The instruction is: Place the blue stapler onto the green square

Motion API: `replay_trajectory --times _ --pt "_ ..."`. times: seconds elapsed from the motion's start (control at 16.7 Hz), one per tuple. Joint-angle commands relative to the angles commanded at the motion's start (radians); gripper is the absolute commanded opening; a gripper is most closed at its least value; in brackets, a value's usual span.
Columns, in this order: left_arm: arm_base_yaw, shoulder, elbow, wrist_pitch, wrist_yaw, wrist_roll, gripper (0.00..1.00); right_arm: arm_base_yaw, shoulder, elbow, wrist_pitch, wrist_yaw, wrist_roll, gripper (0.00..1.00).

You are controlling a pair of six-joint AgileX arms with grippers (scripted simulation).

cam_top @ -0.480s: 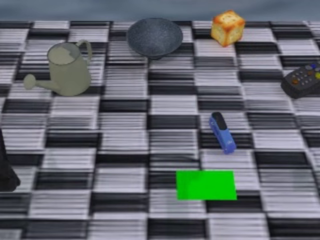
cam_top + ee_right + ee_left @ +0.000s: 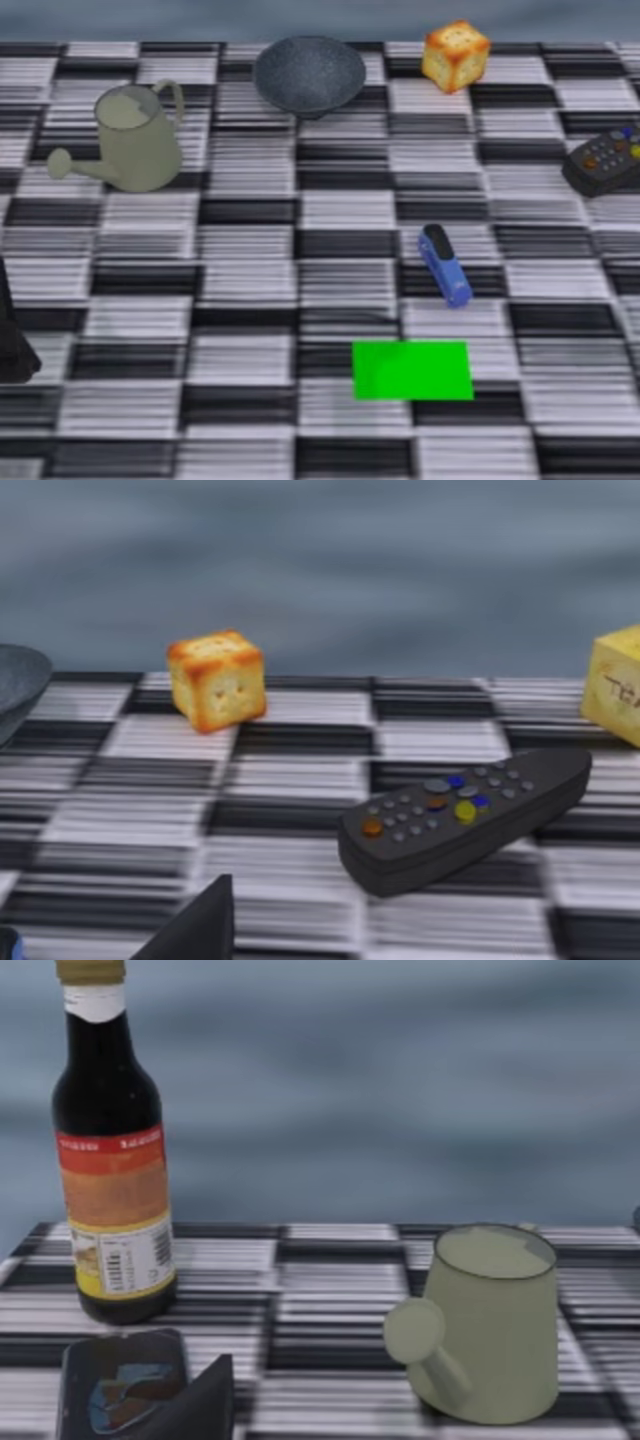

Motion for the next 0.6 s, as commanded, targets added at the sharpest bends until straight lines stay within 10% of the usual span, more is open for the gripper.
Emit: replay_trajectory --times 0.6 --pt "0.000 0.000 0.000 0.000 0.000 0.000 1.00 0.210 1.057 0.898 -0.610 0.005 0.070 1.00"
